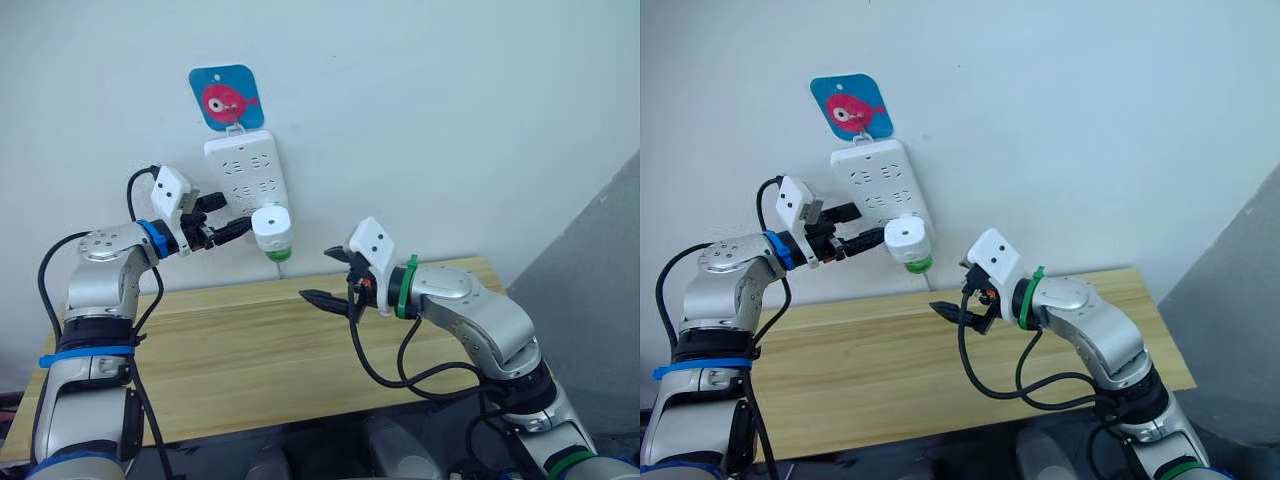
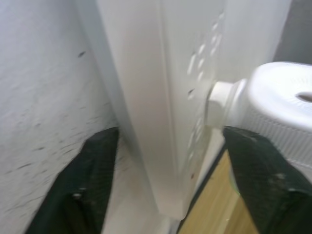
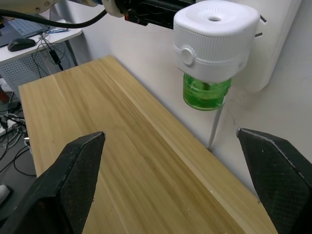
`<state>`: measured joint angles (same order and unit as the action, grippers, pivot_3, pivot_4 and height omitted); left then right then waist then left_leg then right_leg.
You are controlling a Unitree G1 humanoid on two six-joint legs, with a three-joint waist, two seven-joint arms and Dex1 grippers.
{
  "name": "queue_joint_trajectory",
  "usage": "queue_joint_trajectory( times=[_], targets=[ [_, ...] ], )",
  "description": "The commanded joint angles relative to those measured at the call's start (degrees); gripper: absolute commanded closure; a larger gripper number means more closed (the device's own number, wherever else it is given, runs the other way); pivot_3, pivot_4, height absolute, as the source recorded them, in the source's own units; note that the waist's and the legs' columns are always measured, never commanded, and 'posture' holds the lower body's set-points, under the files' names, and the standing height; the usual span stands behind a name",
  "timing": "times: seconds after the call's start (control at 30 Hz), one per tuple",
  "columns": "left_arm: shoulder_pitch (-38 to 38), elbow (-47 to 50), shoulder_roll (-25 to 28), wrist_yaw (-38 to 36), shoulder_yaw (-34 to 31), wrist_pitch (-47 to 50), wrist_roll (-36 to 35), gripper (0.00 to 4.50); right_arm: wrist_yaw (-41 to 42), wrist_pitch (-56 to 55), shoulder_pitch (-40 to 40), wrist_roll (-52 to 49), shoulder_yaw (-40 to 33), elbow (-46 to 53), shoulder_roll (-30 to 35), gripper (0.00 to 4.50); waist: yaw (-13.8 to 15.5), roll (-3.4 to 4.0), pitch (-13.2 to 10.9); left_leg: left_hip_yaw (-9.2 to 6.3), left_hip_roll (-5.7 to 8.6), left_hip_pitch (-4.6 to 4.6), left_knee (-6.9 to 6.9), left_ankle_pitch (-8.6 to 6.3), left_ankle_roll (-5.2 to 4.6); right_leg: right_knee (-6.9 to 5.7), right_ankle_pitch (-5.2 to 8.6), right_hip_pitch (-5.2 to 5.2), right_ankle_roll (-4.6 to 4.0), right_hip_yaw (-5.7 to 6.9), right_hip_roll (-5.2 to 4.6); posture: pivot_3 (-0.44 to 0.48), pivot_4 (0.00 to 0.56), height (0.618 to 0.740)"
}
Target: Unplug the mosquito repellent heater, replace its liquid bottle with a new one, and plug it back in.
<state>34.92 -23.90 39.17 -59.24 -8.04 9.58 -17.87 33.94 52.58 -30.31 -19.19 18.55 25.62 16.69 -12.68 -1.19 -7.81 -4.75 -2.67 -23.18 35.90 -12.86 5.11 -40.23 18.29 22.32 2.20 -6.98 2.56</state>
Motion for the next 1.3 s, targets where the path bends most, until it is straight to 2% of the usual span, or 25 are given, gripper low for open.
queue_joint_trajectory(
  times=[0.03,0.27,0.33,0.37,0.5,0.7,0.8,0.93,1.3],
  targets=[
    [-2.05,1.77,2.45,0.38,-1.94,-1.54,0.32,0.37,1.47,-2.95,-1.01,-0.69,-0.48,2.93,0.98,0.00,-0.02,0.00,0.00,-0.02,-0.01,-0.03,0.00,0.00,0.00,0.05,0.00,0.01,0.00,0.02,0.00,-0.177,0.097,0.729],
    [-10.00,9.73,5.71,1.92,-5.88,-0.08,-1.30,0.37,3.94,-10.25,0.07,-0.30,0.57,2.68,2.00,0.00,0.38,-0.01,-0.01,-0.09,-0.04,-0.10,-0.07,-0.01,-0.02,0.14,0.00,0.04,-0.01,0.09,-0.01,-0.135,0.094,0.729],
    [-14.60,14.38,7.33,0.51,-7.34,0.13,-2.12,0.34,4.19,-11.78,-0.06,0.12,0.82,2.05,1.93,0.37,0.51,-0.01,-0.01,-0.08,-0.03,-0.13,-0.07,-0.02,-0.01,0.22,0.00,0.03,-0.01,0.08,-0.03,-0.127,0.093,0.729],
    [-16.72,16.24,7.98,0.26,-8.30,0.37,-2.54,0.34,4.30,-12.30,-0.20,0.17,0.91,1.78,1.83,0.62,0.56,-0.01,-0.01,-0.04,-0.02,-0.13,-0.08,-0.03,0.00,0.23,0.00,0.04,0.00,0.06,-0.07,-0.121,0.092,0.729],
    [-26.73,26.23,8.59,0.47,-13.52,3.70,-6.61,0.34,3.15,-13.33,-1.58,1.56,2.67,0.02,0.46,2.10,1.02,-0.01,-0.01,-0.09,-0.05,-0.13,-0.11,-0.03,0.01,0.23,0.01,0.04,-0.02,0.12,-0.09,-0.099,0.087,0.729],
    [-41.94,48.80,3.90,5.58,-17.89,12.45,-16.16,0.34,-0.31,-17.00,-3.16,6.53,5.91,-4.76,-3.96,4.40,2.20,-0.05,0.01,-0.07,-0.03,-0.13,-0.09,-0.04,0.01,0.24,0.01,0.02,-0.03,0.11,-0.18,-0.064,0.083,0.729],
    [-47.79,56.48,1.21,8.49,-18.66,14.11,-18.41,0.34,-2.18,-19.04,-3.82,8.68,6.15,-8.19,-6.38,4.48,3.31,-0.09,0.04,-0.07,-0.02,-0.10,-0.05,-0.03,0.02,0.23,0.01,0.00,-0.02,0.12,-0.19,-0.058,0.082,0.729],
    [-52.67,62.06,-2.21,12.65,-18.52,14.00,-18.80,0.34,-2.92,-21.58,-4.00,10.50,6.76,-11.64,-8.74,4.48,4.34,-0.12,0.06,0.01,-0.01,0.02,-0.05,-0.03,0.02,0.22,0.01,-0.08,-0.03,0.07,-0.18,-0.044,0.083,0.729],
    [-55.40,61.73,-4.80,14.66,-16.39,10.33,-16.43,0.34,-4.65,-24.10,-5.15,12.87,6.27,-18.57,-14.17,4.48,4.82,-0.14,0.07,0.07,-0.02,0.13,-0.06,-0.03,0.02,0.18,0.00,-0.12,-0.04,0.04,-0.14,-0.028,0.085,0.729]
  ],
)
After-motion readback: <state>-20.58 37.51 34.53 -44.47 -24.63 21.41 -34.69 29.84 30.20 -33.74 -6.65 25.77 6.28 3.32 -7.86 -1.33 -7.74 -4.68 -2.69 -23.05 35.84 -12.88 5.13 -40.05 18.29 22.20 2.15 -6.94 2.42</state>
